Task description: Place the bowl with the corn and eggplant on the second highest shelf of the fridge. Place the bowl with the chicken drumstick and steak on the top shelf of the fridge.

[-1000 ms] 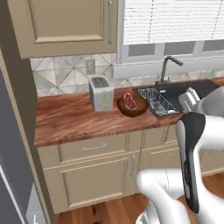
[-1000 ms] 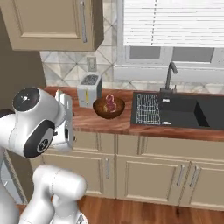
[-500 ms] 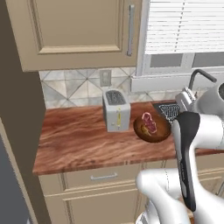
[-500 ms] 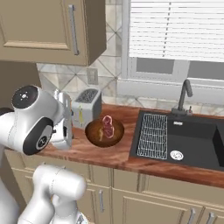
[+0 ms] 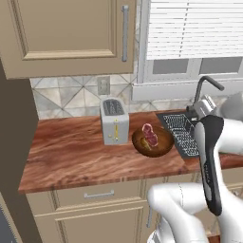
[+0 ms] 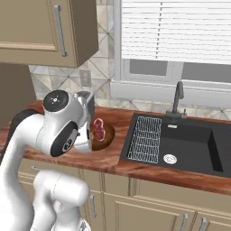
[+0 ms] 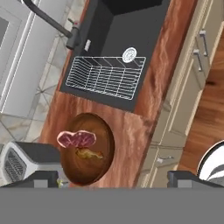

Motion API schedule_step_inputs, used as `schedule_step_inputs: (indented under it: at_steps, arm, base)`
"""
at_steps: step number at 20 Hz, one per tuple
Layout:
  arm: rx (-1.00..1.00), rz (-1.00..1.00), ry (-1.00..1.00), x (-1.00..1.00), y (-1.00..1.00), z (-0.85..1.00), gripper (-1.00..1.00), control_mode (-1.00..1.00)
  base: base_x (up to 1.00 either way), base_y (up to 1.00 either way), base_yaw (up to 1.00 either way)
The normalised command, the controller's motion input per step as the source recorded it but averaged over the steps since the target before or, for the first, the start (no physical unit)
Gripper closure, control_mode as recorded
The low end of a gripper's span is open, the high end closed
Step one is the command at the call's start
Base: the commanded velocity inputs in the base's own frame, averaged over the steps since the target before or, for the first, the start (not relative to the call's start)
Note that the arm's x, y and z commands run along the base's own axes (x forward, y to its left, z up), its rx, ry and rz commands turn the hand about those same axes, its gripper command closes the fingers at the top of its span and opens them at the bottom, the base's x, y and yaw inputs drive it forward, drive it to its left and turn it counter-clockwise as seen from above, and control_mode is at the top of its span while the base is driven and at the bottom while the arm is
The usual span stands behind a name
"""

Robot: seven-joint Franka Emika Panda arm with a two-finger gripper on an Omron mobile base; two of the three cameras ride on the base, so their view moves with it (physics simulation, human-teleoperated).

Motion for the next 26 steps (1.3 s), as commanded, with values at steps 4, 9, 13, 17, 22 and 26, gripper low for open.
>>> schedule_step_inputs:
  at_steps: [4,9,13,17,22,26]
  arm:
    - [0.00,0.18,0.23,0.77,-0.33,-0.58,-1.00,-1.00]
    - [0.00,0.17,0.19,0.74,0.00,-0.75,-1.00,-1.00]
    - [0.00,0.17,0.14,0.90,0.00,-0.77,-1.00,-1.00]
    - [0.00,0.21,0.08,0.49,0.02,-0.53,-1.00,-1.00]
    - [0.00,0.09,0.07,0.08,0.02,-0.48,-1.00,-1.00]
    - [0.00,0.05,0.08,0.25,0.11,-0.58,-1.00,-1.00]
  base:
    - [0.00,0.00,0.00]
    - [0.00,0.00,0.00]
    - [0.00,0.00,0.00]
    - [0.00,0.00,0.00]
    - [0.00,0.00,0.00]
    - [0.00,0.00,0.00]
